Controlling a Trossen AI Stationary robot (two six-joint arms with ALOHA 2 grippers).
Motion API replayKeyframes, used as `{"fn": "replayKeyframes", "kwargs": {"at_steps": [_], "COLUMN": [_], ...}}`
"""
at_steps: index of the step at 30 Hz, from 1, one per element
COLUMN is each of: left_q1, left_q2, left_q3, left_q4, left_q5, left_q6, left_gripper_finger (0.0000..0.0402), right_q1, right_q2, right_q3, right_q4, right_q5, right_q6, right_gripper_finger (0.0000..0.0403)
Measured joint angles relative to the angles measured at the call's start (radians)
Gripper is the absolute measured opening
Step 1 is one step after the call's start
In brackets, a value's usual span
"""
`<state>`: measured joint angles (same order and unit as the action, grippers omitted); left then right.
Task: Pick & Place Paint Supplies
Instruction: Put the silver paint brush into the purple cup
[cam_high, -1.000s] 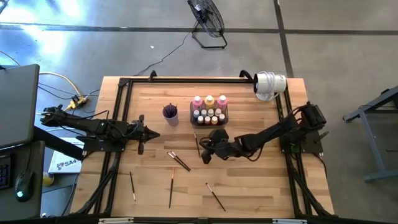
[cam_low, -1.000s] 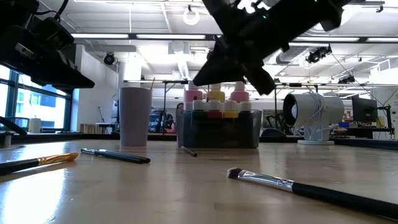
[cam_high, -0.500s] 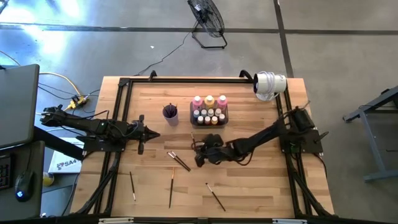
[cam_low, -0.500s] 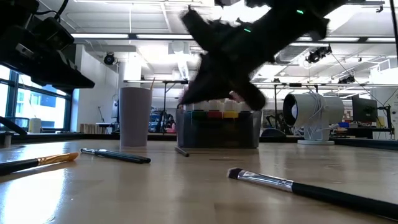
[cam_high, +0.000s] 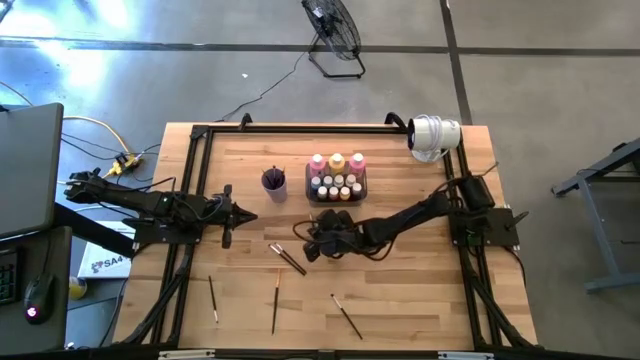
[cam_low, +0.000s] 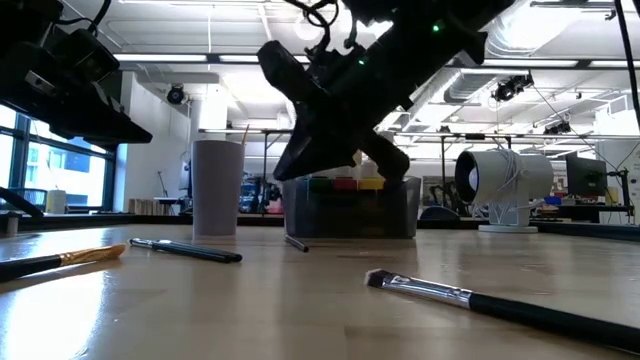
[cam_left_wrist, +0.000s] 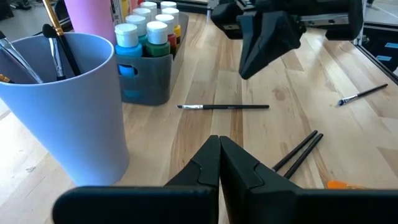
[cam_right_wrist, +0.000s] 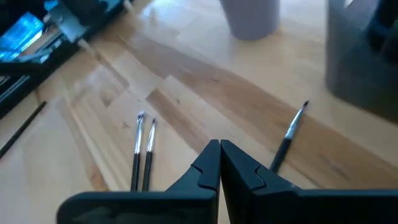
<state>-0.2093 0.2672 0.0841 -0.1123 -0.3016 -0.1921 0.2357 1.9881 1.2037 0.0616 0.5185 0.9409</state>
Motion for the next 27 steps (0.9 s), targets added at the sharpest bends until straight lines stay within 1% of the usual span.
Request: {"fn": "replayKeyframes", "kwargs": {"at_steps": [2,6,10,15,27], "left_q1": [0.0,0.0,0.0,0.0,0.0], "left_q2": [0.0,0.0,0.0,0.0,0.0], "left_q3": [0.0,0.0,0.0,0.0,0.0], "left_q4": [0.0,-0.001,-0.001,-0.001,0.001], "left_q5": [0.0,0.0,0.0,0.0,0.0], "left_q6": [0.0,0.0,0.0,0.001,0.003], "left_gripper_finger": [0.0,0.0,0.0,0.0,0.0], "right_q1": [-0.011,-0.023,-0.037,-0.036,-0.026], "right_q2": [0.0,0.0,0.012,0.035,0.051], "right_q3": [0.0,0.0,0.0,0.0,0.0], "right_q4": [-0.003,0.0,0.014,0.004,-0.084], "right_q5": [-0.045,-0.068,-0.197,-0.3,-0.339], "right_q6": [0.001,0.008,0.009,0.046,0.085], "right_gripper_finger": [0.0003,0.0003,0.0003,0.0003,0.0003]}}
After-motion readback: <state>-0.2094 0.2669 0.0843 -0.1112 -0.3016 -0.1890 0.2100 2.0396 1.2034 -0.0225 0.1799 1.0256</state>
